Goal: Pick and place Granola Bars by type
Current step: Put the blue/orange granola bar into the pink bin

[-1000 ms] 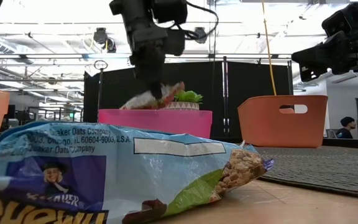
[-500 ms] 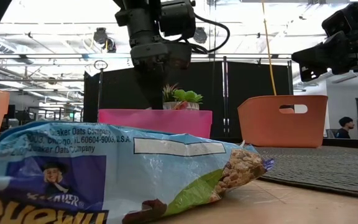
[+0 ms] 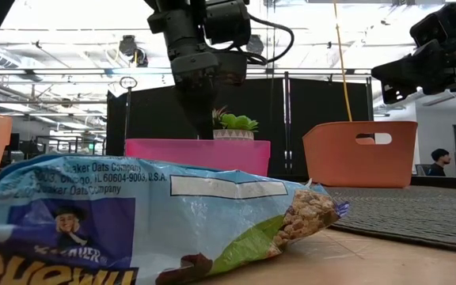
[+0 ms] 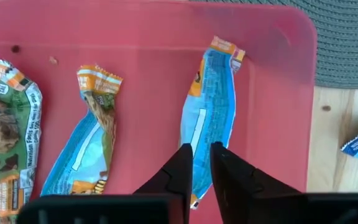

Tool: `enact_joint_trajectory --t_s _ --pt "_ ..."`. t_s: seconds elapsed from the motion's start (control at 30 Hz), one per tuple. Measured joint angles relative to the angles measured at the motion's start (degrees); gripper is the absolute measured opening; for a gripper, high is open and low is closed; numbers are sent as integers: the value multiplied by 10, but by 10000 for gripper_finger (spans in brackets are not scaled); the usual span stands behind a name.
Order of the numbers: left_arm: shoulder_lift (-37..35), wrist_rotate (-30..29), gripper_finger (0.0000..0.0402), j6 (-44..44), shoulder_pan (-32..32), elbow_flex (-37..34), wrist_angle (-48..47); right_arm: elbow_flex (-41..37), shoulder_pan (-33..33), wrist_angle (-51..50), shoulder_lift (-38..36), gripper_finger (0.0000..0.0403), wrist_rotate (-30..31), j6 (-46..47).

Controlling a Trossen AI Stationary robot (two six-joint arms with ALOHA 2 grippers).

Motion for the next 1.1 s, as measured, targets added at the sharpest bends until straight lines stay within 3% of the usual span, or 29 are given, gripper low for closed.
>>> enact_joint_trajectory --t_s 0.23,0.53,0.77,0.9,1.1 --pt "-11 -17 71 19 1 0 -71 0 0 0 0 0 0 0" --pt "-59 -143 72 -46 -1 0 -259 0 0 -4 0 0 0 0" --pt "-115 -235 72 -93 -1 -58 -254 0 0 -1 5 0 0 0" --pt "-163 -210 72 -68 7 -132 -201 0 0 -1 5 0 0 0" --pt "-211 -55 72 -37 50 -198 -138 0 0 0 5 0 0 0"
